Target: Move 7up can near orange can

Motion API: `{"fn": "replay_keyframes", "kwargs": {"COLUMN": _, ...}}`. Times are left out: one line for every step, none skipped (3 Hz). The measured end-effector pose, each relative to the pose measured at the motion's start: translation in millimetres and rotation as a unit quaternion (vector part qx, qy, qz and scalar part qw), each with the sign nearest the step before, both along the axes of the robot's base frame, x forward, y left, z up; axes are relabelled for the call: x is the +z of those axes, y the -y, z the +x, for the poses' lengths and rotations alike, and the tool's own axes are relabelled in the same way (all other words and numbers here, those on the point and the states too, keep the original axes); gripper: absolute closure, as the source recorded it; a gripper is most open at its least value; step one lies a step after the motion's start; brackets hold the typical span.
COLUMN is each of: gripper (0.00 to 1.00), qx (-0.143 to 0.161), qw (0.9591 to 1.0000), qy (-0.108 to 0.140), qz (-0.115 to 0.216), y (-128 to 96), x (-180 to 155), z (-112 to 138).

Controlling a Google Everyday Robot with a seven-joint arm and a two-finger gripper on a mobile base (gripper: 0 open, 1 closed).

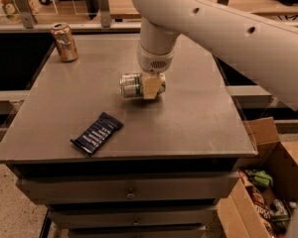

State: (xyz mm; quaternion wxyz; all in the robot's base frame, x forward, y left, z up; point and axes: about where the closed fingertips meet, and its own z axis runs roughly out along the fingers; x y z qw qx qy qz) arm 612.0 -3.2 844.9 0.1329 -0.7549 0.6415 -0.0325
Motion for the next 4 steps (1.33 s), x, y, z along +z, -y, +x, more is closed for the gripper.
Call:
{"fn": "replay_keyframes", "kwargs": {"gripper": 1.00, "qx": -0.003, "qw": 0.9975, "qy": 0.057, "qz": 0.042, "y": 7.1, "x": 33.6, "z": 5.8}}
{"fn": "replay_keyframes", "kwargs": {"gripper": 1.00, "qx": 0.004, "qw": 0.9923, "qy": 0.108, "qz": 0.061, "y": 6.9, "x": 65.1, "z": 19.6}}
{"fn": "replay_keyframes", "kwargs": {"gripper": 1.00, "qx": 0.010, "qw": 0.9867, "qy": 0.151, "qz": 0.058, "y": -2.5, "x": 86.5, "z": 44.7}}
{"fn": "replay_keyframes", "kwargs": {"gripper": 1.00, "qx": 0.025, "qw": 0.9811, "qy": 0.188, "qz": 0.041, "y": -25.2, "x": 103.1, "z": 77.7}}
